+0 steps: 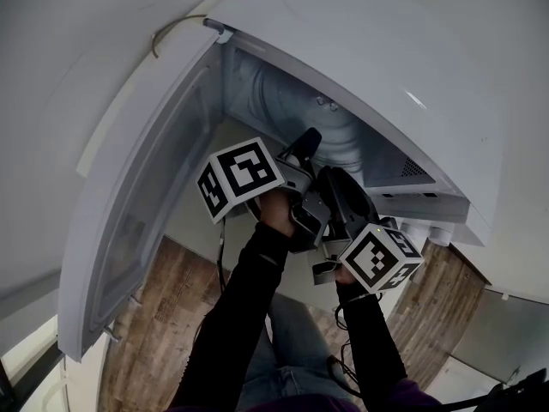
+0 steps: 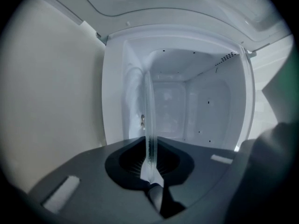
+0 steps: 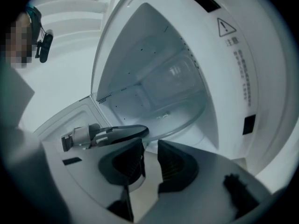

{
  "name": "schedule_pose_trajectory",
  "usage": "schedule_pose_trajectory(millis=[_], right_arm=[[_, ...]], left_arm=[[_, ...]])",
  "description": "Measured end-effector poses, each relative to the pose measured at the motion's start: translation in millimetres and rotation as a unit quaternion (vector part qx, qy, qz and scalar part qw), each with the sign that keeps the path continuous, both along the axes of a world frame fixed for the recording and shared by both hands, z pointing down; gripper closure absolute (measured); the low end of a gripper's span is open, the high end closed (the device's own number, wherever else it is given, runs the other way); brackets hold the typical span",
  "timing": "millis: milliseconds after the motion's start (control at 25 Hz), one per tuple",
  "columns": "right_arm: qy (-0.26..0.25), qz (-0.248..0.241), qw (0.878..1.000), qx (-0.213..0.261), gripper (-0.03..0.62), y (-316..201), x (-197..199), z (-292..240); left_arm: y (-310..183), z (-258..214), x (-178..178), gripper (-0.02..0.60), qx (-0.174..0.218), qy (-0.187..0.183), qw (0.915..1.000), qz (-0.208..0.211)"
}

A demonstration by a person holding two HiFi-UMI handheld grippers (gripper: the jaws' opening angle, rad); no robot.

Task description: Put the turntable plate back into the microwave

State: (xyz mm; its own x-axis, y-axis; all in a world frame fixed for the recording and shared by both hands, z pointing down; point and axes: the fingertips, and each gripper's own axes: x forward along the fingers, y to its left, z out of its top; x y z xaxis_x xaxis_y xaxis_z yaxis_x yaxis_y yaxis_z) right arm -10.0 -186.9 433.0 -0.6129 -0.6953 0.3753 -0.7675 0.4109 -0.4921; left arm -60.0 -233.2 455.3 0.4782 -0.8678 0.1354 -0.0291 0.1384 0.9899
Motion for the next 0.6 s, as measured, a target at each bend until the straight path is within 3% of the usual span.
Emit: schedule_pose_trajectory(millis=[320, 440, 600], right_arm=[[-0.038, 0.021, 0.999, -0.021, 0.484, -2.1, -5.9, 1.1], [-0.047, 0.040, 0.998, -0.020, 0.500, -2.3, -2.7, 0.3], [-0.072, 0.062, 0.995, -0.033, 0.509, -1.6, 2.3, 3.6]], left_arm=[[0.7, 0.7, -0.8, 0.548, -0.008, -0.020, 0.9996, 0.016], [1.5, 0.0, 3.7, 0.550, -0.007, -0.033, 0.9982, 0.050], [4.7, -1.7, 10.8, 0.544, 0.001, -0.085, 0.9901, 0.112]])
